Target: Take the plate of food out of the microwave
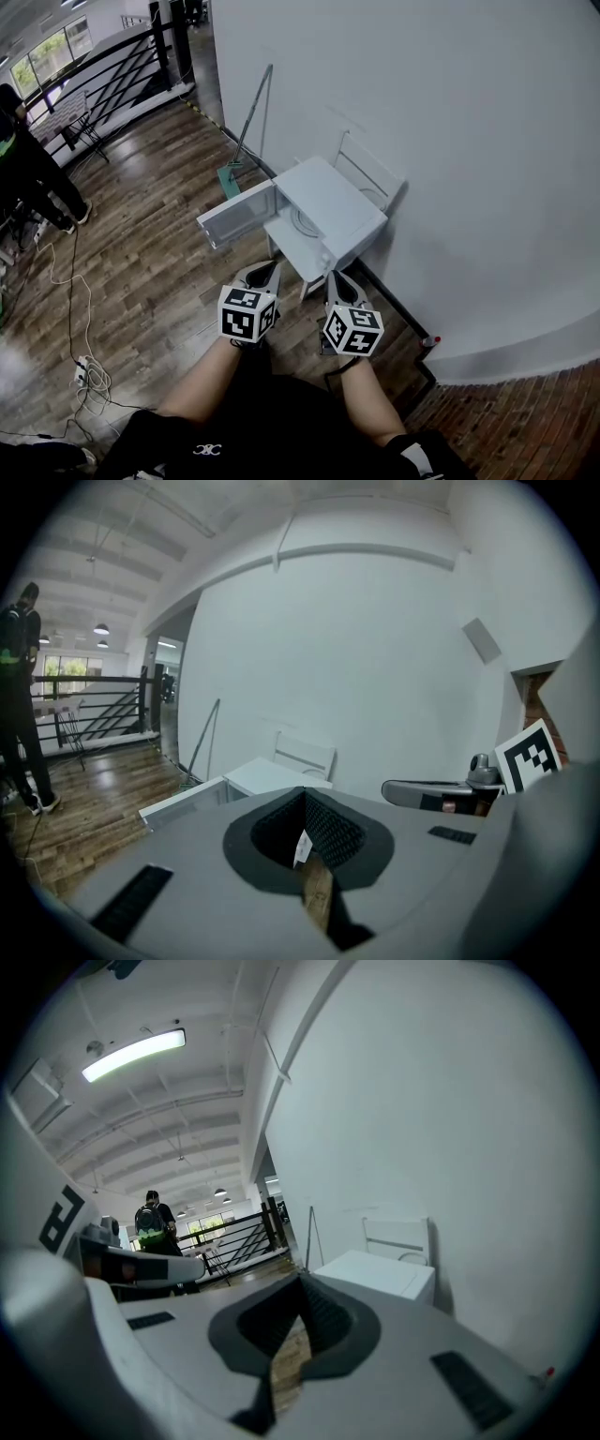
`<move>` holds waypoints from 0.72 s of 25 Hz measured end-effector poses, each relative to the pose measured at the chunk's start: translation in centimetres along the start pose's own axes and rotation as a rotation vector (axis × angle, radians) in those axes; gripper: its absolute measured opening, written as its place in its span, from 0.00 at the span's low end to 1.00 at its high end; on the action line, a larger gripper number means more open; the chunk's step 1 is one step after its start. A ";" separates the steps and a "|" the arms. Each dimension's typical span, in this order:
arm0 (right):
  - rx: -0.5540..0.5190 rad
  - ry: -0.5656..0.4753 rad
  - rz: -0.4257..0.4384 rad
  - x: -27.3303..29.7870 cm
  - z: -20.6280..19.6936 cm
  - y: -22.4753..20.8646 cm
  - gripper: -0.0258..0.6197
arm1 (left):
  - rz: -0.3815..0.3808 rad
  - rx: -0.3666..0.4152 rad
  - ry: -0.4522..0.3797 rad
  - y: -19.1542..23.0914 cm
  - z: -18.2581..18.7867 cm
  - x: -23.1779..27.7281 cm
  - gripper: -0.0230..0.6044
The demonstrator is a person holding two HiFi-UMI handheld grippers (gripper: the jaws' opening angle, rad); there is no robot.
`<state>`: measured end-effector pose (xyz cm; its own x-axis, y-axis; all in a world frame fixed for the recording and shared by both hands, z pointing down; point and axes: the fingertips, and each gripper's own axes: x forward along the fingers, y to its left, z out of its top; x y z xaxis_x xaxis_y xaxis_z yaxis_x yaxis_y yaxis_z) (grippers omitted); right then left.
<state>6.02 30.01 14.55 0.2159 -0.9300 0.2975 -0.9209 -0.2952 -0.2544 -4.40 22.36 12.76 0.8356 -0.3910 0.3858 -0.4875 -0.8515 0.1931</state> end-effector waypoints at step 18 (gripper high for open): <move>-0.027 -0.013 -0.061 16.9 6.3 -0.3 0.06 | -0.099 0.000 0.009 11.3 7.6 12.8 0.03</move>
<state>12.02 12.98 13.92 0.2757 -0.9134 0.2994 -0.9143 -0.3453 -0.2116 2.68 5.05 13.05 0.8775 -0.3014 0.3730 -0.4025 -0.8858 0.2312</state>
